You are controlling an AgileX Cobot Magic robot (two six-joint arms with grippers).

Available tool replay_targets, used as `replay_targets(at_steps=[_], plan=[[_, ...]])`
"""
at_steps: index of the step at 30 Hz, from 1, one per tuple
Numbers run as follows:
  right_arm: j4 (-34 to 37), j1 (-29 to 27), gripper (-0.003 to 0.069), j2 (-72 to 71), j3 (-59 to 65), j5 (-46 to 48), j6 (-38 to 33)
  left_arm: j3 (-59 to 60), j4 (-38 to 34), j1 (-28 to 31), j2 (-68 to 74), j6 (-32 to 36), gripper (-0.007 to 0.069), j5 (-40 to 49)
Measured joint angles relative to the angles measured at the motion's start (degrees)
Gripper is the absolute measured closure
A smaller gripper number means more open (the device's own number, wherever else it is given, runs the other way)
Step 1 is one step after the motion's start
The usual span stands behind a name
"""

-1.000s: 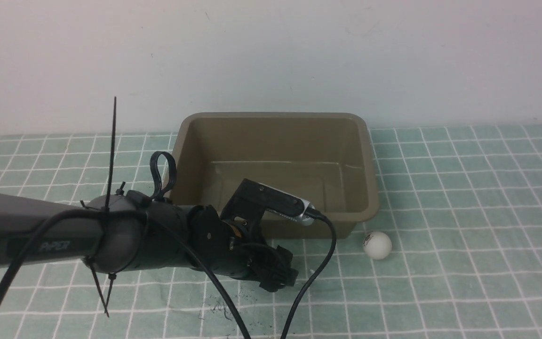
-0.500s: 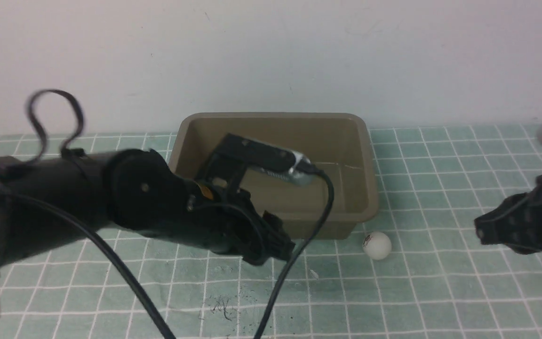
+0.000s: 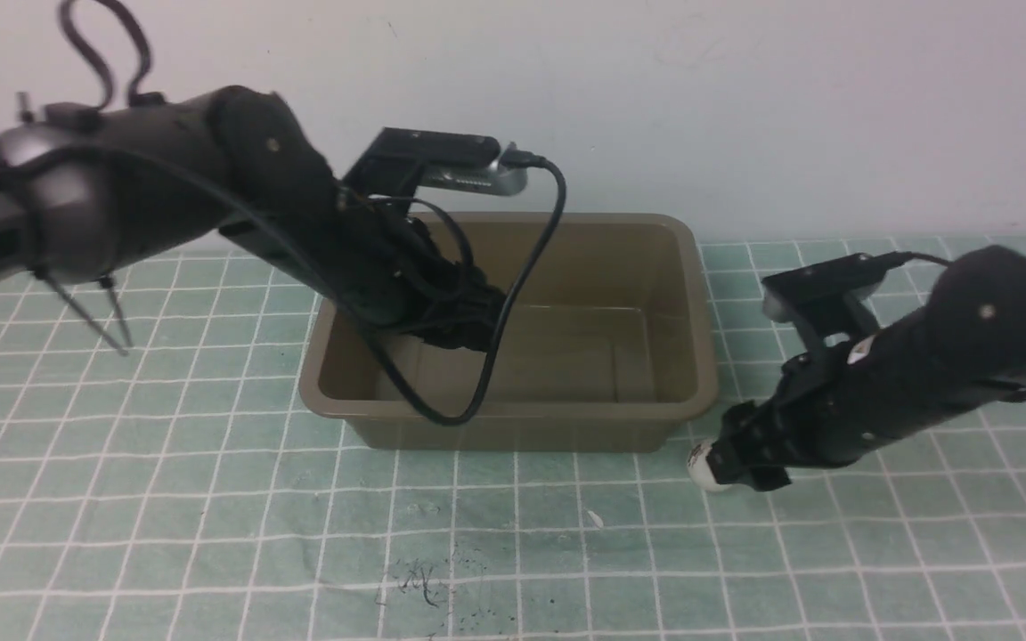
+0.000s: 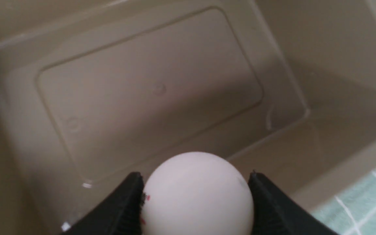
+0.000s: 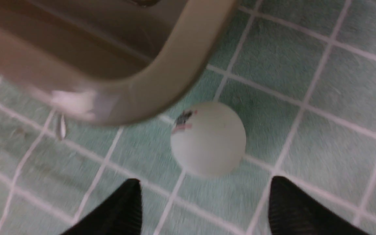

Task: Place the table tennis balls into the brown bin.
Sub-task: 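Drop the ball into the bin, then reach for and grasp a ping pong ball on the table, then release the ping pong ball into the bin and lift the gripper away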

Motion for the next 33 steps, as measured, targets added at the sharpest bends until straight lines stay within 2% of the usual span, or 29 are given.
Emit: replay_targets(at_steps=[1, 3, 5, 6, 7, 9, 12, 14, 17, 20, 26, 28, 31, 33], plan=[[0.0, 0.0, 0.0155, 0.3, -0.2, 0.0, 0.0, -0.2, 0.0, 0.0, 0.0, -0.1, 0.0217, 0.0], [0.0, 0.0, 0.0123, 4.0, -2.2, -1.1, 0.0, -2.6, 1.7, 0.0, 2.2, -1.5, 0.0125, 0.8], [0.0, 0.0, 0.0123, 6.8, -3.6, -1.5, 0.0, -4.1, 2.8, 0.0, 2.4, -2.9, 0.0103, 2.0], [0.0, 0.0, 0.0147, 7.8, -4.4, -1.2, 0.0, -4.8, 3.8, 0.0, 2.0, -3.9, 0.0114, 3.0], [-0.2, 0.0, 0.0173, 8.4, -4.7, -0.8, 0.1, -5.1, 4.9, 0.0, 1.6, -4.8, 0.014, 3.9], [-1.5, 0.0, 0.0316, 8.5, -5.3, 0.9, 1.1, -5.6, 8.7, 0.0, -0.8, -7.3, 0.0269, 6.3], [-5.0, 0.0, 0.0294, 4.7, -5.3, 6.6, 3.6, -5.4, 16.4, 0.0, -7.1, -11.7, 0.0527, 10.6], [-5.8, 0.1, 0.0294, -0.8, -5.3, 11.6, 5.1, -3.2, 20.4, 0.0, -13.8, -14.7, 0.0597, 11.7], [-3.4, 1.0, 0.0294, -8.9, -5.4, 13.5, 5.4, 3.6, 22.1, 0.0, -24.3, -17.2, 0.0627, 11.1], [-0.5, 2.7, 0.0294, -12.6, -7.4, 10.8, 4.5, 12.6, 21.0, 0.0, -33.6, -17.6, 0.0629, 9.1], [1.1, 4.3, 0.0293, -7.3, -17.4, 7.7, 2.7, 28.8, 16.1, 0.0, -45.9, -17.6, 0.0629, 4.7], [0.9, 4.3, 0.0262, -3.4, -21.4, 7.6, 2.7, 33.4, 14.8, 0.0, -49.5, -17.6, 0.0629, 3.0], [0.0, 4.3, 0.0127, 1.8, -27.0, 9.5, 3.2, 36.6, 14.3, 0.0, -53.2, -17.6, 0.0629, 2.2], [-1.3, 4.4, 0.0067, 2.9, -29.3, 12.3, 4.4, 37.1, 14.2, 0.0, -54.1, -17.6, 0.0629, 2.2]])
